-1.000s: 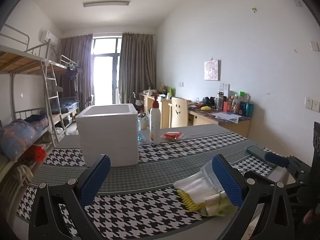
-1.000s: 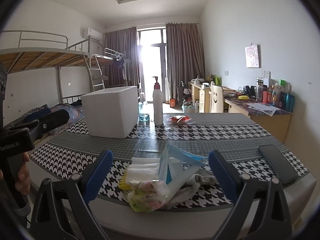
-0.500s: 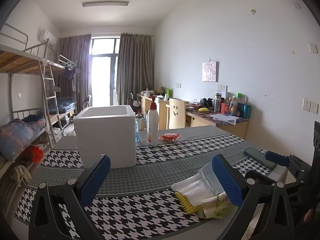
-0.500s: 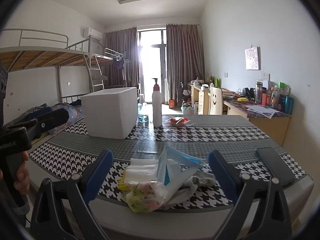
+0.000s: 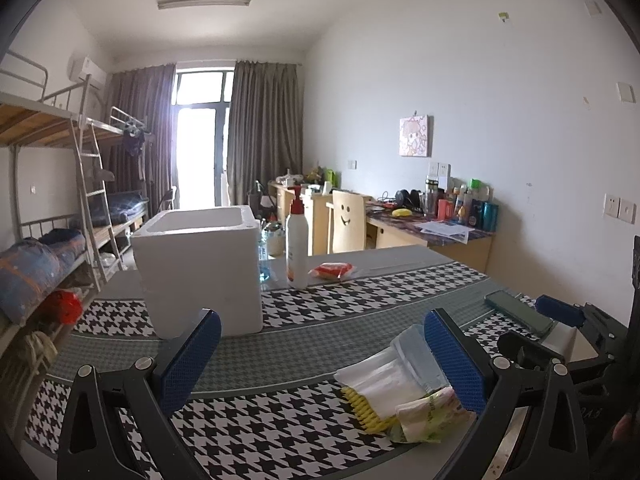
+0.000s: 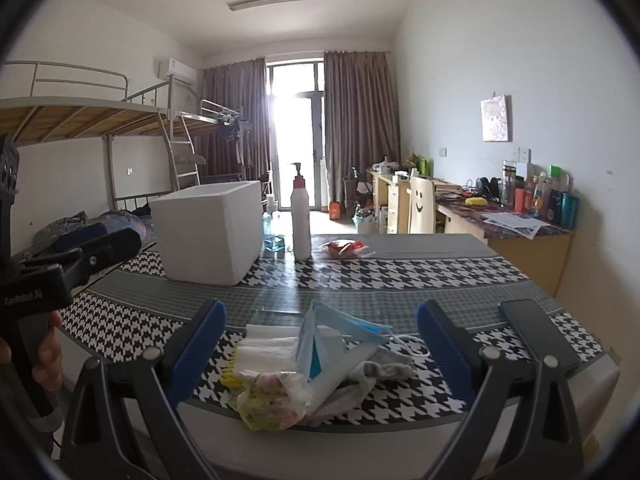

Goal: Organize soft objects
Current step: 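Move the left tool toward the pile of soft items on the table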

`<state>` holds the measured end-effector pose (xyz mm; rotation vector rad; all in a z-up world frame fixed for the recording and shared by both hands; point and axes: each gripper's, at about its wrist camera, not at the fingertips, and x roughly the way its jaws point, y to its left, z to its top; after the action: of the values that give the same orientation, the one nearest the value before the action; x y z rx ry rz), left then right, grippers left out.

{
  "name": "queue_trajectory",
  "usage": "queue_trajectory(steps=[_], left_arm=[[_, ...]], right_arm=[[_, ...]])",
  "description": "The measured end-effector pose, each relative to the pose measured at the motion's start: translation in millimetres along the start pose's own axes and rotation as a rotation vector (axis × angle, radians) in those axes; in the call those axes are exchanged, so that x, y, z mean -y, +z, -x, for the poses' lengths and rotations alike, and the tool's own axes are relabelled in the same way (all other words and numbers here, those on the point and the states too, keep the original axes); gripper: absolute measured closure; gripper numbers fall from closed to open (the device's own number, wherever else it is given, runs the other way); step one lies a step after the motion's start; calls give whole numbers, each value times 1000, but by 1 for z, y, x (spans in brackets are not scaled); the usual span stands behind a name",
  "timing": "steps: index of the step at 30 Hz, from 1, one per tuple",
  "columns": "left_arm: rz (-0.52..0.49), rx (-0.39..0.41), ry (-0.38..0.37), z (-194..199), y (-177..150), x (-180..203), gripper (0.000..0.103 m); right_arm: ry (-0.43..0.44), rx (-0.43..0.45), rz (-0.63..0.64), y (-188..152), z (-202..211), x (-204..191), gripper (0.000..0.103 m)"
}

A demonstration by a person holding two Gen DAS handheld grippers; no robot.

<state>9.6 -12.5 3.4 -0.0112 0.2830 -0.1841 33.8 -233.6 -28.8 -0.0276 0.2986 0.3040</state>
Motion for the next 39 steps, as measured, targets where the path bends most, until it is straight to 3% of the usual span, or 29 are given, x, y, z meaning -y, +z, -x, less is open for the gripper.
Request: queue_trajectory(steps=[25,39], left_arm=[[-18,-33,-18,-13,0,14,1],[-40,-80,-72,-29,-9,30,1]], right_arm=[[-36,-10,-6,-3,2,10,5],[-61,-44,-34,-8,-3,22,5]])
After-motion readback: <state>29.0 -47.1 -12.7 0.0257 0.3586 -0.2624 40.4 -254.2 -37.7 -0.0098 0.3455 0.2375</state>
